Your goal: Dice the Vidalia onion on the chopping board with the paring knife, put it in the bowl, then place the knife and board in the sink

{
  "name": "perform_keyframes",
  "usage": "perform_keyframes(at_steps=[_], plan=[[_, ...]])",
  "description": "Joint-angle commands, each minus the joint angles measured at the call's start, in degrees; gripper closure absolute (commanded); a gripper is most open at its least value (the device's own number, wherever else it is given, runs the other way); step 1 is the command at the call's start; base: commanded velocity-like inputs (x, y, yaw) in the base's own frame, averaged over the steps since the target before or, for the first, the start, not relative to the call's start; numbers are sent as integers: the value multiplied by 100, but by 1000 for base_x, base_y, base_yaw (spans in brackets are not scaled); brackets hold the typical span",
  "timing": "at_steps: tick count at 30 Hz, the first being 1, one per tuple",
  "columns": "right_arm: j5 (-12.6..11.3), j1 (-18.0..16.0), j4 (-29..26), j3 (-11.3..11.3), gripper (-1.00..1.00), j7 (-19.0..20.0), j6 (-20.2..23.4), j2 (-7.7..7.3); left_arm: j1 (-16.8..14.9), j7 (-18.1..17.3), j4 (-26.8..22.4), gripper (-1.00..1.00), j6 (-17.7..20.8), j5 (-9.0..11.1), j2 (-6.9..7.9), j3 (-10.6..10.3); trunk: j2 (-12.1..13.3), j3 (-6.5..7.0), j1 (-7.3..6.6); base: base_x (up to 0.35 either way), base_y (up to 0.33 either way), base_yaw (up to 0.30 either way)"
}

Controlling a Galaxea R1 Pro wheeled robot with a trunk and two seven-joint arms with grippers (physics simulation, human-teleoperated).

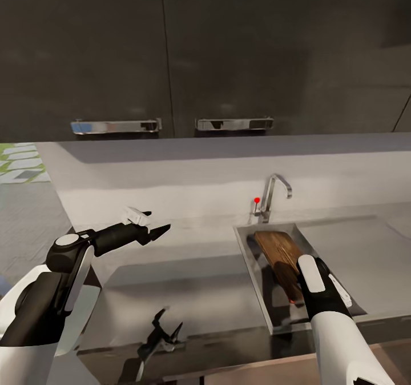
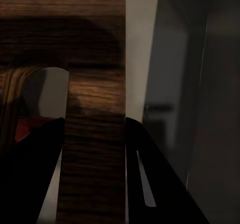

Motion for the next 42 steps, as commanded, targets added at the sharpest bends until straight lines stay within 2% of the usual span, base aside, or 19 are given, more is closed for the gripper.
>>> perform_keyframes(at_steps=[1, 10, 42], plan=[[0, -6, -11, -16, 100, -18, 55, 5, -6, -5, -3, -100, 43, 23, 3, 0, -14, -21, 4, 83, 0, 0], [0, -6, -11, -14, 100, -18, 55, 5, -6, -5, -3, -100, 43, 23, 3, 1, -14, -85, 4, 96, 0, 0], [0, -6, -11, -7, 100, -18, 55, 5, -6, -5, -3, -100, 43, 23, 3, 10, -14, -369, 4, 1, 0, 0]])
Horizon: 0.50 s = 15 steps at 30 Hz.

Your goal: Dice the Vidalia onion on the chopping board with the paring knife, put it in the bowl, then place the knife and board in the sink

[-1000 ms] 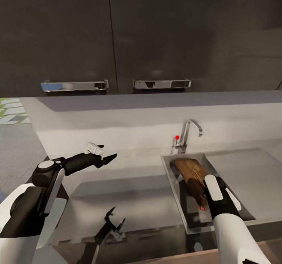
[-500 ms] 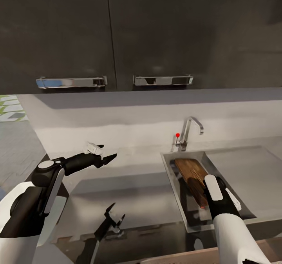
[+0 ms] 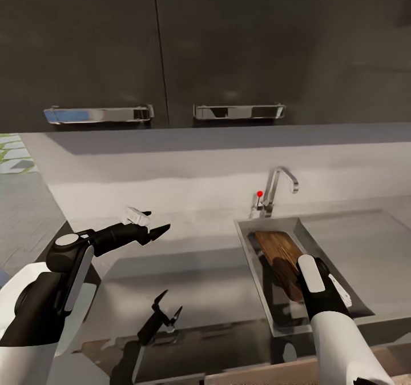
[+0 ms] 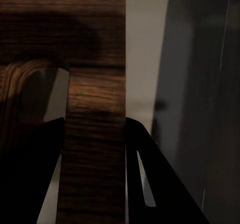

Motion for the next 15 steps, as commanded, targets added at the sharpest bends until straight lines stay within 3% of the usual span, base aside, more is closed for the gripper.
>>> perform_keyframes(at_steps=[1, 15], plan=[[-1, -6, -11, -16, 100, -18, 55, 5, -6, -7, -3, -100, 44, 24, 2, 0, -13, -22, 3, 0, 0, 0], [-1, -6, -11, -19, 100, -18, 55, 5, -6, -7, -3, -100, 44, 24, 2, 0, -13, -150, 3, 0, 0, 0]])
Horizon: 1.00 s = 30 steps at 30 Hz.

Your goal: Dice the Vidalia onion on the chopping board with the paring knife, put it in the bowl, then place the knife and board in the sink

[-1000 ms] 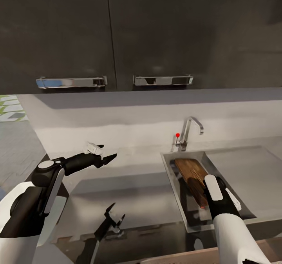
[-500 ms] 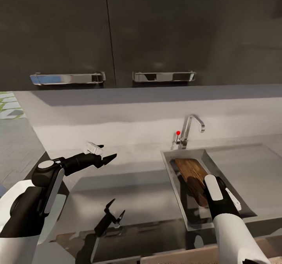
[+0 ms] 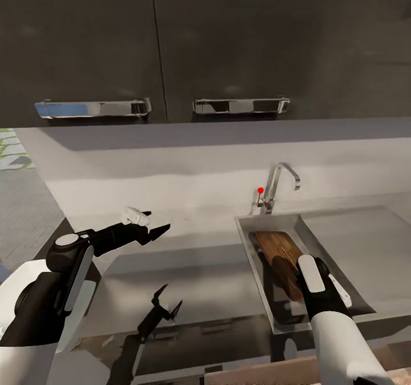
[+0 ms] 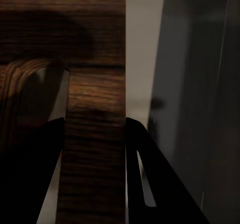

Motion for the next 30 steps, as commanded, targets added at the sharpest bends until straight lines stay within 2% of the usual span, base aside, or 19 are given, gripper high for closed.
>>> perform_keyframes(at_steps=[1, 11, 14, 20, 30], plan=[[0, -6, -11, -18, 100, -18, 55, 5, -6, -7, -3, -100, 44, 24, 2, 0, -13, -22, 3, 0, 0, 0], [0, -6, -11, -14, 100, -14, 20, 5, -6, -7, -3, -100, 44, 24, 2, 0, -13, -113, 3, 0, 0, 0], [0, -6, -11, -6, 100, -11, -162, 5, -6, -7, -3, -100, 44, 24, 2, 0, -13, -136, 3, 0, 0, 0], [0, -6, -11, 36, 100, -5, -528, 5, -6, -7, -3, -100, 44, 24, 2, 0, -13, -147, 3, 0, 0, 0], [0, -6, -11, 41, 100, 118, -550, 5, -6, -7, -3, -100, 44, 24, 2, 0, -13, -148, 3, 0, 0, 0]])
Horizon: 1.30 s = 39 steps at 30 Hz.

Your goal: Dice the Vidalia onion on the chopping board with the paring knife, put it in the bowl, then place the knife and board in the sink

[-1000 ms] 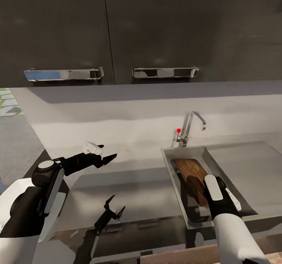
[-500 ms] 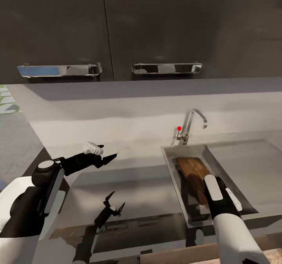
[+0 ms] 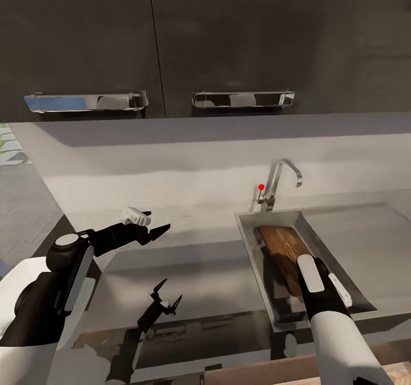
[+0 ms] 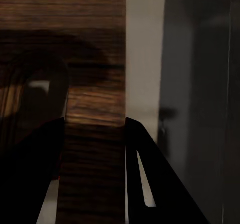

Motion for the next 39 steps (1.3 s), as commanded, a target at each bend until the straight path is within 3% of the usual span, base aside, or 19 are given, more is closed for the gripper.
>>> perform_keyframes(at_steps=[1, 11, 18, 39], plan=[[3, -5, -11, -11, 100, -13, 57, 5, -6, -7, -3, -100, 44, 23, 2, 0, -12, -12, 3, 0, 0, 0], [9, -5, -11, 384, 100, -5, 27, 5, -6, -7, -3, -100, 44, 23, 2, 0, -12, -18, 3, 0, 0, 12], [12, -5, -11, 423, 100, -5, -186, 5, -6, -7, -3, -100, 44, 23, 2, -7, -12, -50, 3, 0, 0, 92], [12, -5, -11, 423, 100, -5, -225, 5, -6, -7, -3, -100, 44, 23, 2, 0, -12, -118, 3, 0, 0, 71]])
